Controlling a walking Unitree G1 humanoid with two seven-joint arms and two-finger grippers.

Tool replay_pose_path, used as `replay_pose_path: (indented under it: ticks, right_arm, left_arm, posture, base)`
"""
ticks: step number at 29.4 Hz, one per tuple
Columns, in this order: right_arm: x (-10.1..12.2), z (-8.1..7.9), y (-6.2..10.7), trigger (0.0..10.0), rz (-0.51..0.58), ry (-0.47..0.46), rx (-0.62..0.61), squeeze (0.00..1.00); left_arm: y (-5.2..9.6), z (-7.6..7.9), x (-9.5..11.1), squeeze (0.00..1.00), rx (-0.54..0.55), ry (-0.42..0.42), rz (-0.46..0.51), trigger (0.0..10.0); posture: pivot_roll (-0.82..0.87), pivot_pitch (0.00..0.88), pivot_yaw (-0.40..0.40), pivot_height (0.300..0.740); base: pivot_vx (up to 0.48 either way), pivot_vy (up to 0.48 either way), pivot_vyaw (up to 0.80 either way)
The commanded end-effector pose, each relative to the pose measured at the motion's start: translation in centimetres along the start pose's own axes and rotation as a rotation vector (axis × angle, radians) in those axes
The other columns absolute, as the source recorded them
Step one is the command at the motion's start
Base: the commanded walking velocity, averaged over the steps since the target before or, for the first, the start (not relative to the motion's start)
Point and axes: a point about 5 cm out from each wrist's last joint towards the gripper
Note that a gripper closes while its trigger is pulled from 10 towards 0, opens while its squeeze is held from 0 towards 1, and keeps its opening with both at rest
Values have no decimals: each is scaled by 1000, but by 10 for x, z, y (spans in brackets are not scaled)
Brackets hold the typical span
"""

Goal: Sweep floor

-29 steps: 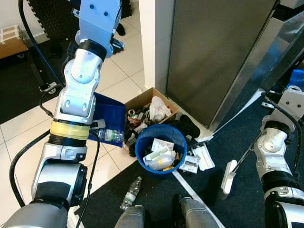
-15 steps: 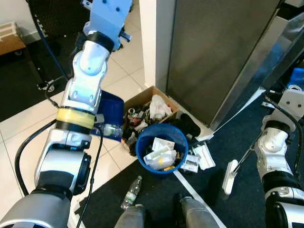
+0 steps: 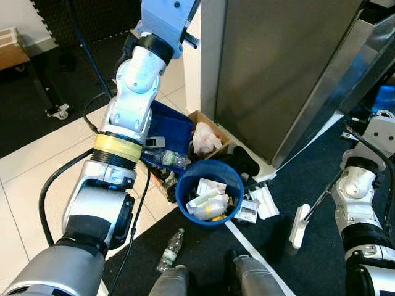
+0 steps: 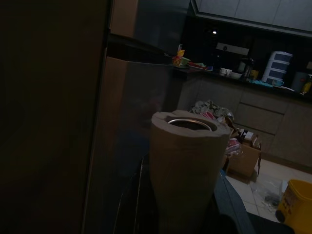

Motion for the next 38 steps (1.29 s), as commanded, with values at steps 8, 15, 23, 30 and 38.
replay_pose_path:
  ticks: [8, 15, 23, 30, 38]
  right_arm:
    - [3, -1, 1, 10000, 25, 5, 6, 0]
    - [2, -2, 2, 10000, 22, 1, 3, 0]
    - [2, -3, 3, 10000, 20, -2, 3, 0]
    - [0, -2, 5, 10000, 16, -3, -3, 0]
    - [-1, -3, 5, 10000, 15, -7, -5, 0]
  left_arm:
    - [-11, 5, 27, 0, -47, 18, 129, 10000]
    - [-10, 20, 32, 0, -131, 28, 176, 10000]
    - [-12, 32, 46, 0, -208, 49, 238, 10000]
    - [-11, 47, 57, 0, -293, 57, 289, 10000]
    - [-3, 71, 67, 0, -409, 50, 327, 10000]
  posture:
    - [10, 73, 0, 740]
    - [12, 71, 2, 740]
    - [13, 74, 6, 740]
    - [12, 74, 12, 740]
    - [14, 72, 15, 740]
  base:
    - [0, 0, 0]
    - [0, 0, 0]
    - [0, 0, 0]
    - [0, 0, 0]
    - [0, 0, 0]
Point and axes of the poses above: a point about 5 cm out from each wrist's last joint towards the gripper, its own y axis pointing back from the gripper into the wrist, its own x axis along the axis of the wrist's last joint, z = x × y, and after that the axes turned 11 degrees about -y, right-handed
